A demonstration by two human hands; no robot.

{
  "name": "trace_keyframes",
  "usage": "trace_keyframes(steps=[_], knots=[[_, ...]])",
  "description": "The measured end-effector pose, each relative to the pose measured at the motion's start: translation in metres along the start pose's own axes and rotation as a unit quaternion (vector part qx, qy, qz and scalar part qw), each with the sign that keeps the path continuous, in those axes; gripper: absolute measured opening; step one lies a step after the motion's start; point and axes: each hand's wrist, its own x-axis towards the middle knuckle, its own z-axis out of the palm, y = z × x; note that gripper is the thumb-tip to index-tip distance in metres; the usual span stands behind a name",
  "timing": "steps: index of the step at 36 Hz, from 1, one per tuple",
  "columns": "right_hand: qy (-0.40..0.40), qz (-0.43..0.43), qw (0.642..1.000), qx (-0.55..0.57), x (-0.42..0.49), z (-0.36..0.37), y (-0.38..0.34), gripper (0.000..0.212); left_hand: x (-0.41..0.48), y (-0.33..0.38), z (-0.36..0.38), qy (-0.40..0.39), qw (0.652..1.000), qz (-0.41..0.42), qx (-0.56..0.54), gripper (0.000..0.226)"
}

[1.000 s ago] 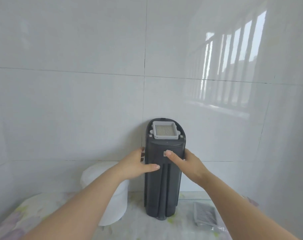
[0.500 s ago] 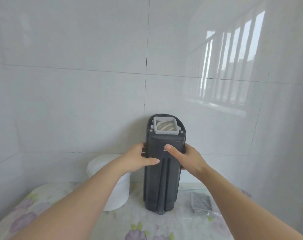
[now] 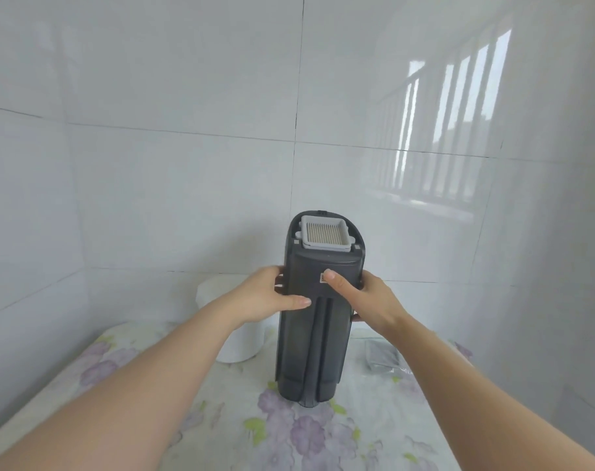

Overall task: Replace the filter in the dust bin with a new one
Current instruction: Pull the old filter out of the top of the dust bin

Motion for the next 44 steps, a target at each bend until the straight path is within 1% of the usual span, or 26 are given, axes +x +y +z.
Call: trace_keyframes(steps=[4,8,14,16,21,23,27,29,31,33,35,36,39,40,44], knots=[[-0.003,0.003,1.0,-0.002,-0.011,0.0,0.0,0.074,-0.012,0.001,0.004,0.004,1.0,-0.007,0.005,0.045],[-0.002,0.005,1.0,0.0,-0.017,0.002,0.001,0.079,-0.019,0.0,0.006,0.008,1.0,-0.013,0.013,0.047],[0.004,-0.002,1.0,0.004,-0.022,0.003,0.001,0.075,-0.022,-0.004,0.007,0.013,1.0,-0.011,0.022,0.047],[0.004,-0.003,1.0,0.006,-0.023,0.004,0.001,0.078,-0.022,-0.006,0.007,0.016,1.0,-0.011,0.021,0.052],[0.014,-0.004,1.0,0.02,-0.025,0.007,0.003,0.077,-0.025,-0.016,0.005,0.049,0.998,-0.025,0.014,0.084],[0.014,-0.005,1.0,0.023,-0.027,0.008,0.003,0.077,-0.027,-0.018,0.005,0.055,0.998,-0.03,0.009,0.087],[0.004,0.002,0.999,0.039,-0.028,0.008,0.003,0.075,-0.028,-0.018,0.007,0.054,0.998,-0.035,0.004,0.078],[0.0,0.011,0.999,0.048,-0.028,0.006,0.0,0.083,-0.027,-0.017,0.003,0.036,0.998,-0.052,-0.009,0.089],[0.008,0.009,0.998,0.058,-0.027,0.004,-0.006,0.09,-0.026,-0.011,-0.003,0.011,0.996,-0.07,-0.061,0.098],[0.021,-0.001,0.998,0.067,-0.025,0.003,-0.016,0.093,-0.021,-0.001,-0.008,0.009,0.988,-0.073,-0.134,0.092],[0.029,-0.006,0.997,0.073,-0.024,0.004,-0.027,0.096,-0.016,0.009,-0.012,0.024,0.979,-0.069,-0.188,0.078],[0.029,-0.009,0.997,0.073,-0.023,0.005,-0.03,0.093,-0.012,0.013,-0.012,0.031,0.976,-0.068,-0.203,0.073],[0.031,-0.012,0.997,0.074,-0.021,0.008,-0.032,0.066,-0.002,0.02,-0.01,0.052,0.971,-0.073,-0.22,0.065],[0.033,-0.012,0.997,0.072,-0.02,0.008,-0.029,0.061,0.001,0.021,-0.008,0.062,0.97,-0.075,-0.221,0.063],[0.038,-0.005,0.997,0.065,-0.02,0.01,-0.022,0.059,0.009,0.022,-0.003,0.091,0.967,-0.081,-0.222,0.057]])
